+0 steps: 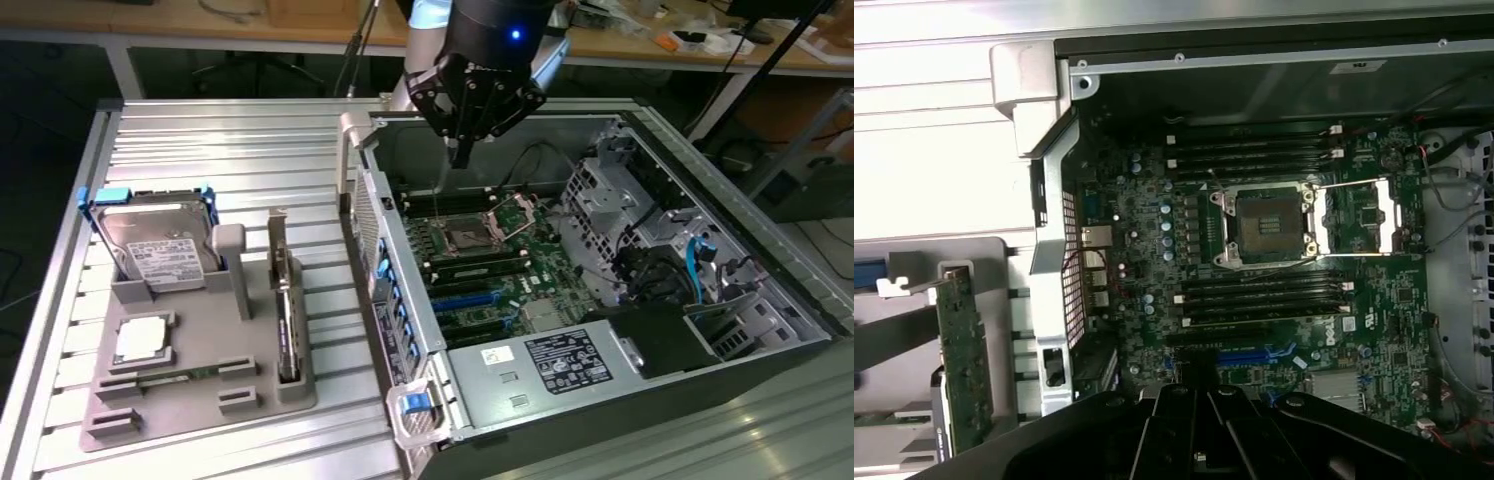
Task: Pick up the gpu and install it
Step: 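Reach for the gpu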
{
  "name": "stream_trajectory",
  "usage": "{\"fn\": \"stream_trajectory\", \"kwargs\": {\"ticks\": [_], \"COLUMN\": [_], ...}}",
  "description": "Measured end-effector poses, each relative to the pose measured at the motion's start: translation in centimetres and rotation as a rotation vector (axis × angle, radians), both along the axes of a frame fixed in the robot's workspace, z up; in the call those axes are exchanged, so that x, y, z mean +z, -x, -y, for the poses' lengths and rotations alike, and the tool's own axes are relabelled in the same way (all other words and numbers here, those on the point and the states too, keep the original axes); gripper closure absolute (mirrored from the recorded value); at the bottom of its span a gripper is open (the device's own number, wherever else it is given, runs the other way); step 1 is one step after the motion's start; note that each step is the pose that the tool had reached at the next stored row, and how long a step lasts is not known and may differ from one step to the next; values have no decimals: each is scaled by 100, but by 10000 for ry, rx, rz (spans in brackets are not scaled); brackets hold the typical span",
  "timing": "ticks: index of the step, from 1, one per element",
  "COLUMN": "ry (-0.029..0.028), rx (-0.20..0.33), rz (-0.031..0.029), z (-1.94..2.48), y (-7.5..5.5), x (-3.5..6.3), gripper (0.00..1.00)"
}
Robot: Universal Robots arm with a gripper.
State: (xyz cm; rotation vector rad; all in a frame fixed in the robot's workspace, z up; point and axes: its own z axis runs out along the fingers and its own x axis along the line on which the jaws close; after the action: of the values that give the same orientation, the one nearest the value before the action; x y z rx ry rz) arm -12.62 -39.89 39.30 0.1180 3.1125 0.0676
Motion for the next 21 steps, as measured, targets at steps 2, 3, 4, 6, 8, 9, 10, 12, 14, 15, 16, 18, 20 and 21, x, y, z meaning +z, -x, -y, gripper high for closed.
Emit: {"fn": "stream_trajectory", "kwargs": {"ticks": [2,3,4,6,8,9,10,12,14,15,16,18,20,21], "ry": [0,0,0,-1,-1,-1,0,0,0,0,0,0,-1,-1], "rx": [0,0,0,0,-1,0,0,0,1,0,0,0,-1,-2], "rz": [0,0,-1,0,0,0,0,0,0,0,0,0,0,0], "z": [0,0,0,0,0,0,0,0,0,0,0,0,0,0], "y": [8,11,15,20,28,33,37,44,48,50,51,59,65,67], "x": [0,0,0,0,-1,-1,0,0,-1,0,-1,0,-1,-1], "gripper": [89,89,89,89,89,89,89,89,89,89,89,89,89,89]}}
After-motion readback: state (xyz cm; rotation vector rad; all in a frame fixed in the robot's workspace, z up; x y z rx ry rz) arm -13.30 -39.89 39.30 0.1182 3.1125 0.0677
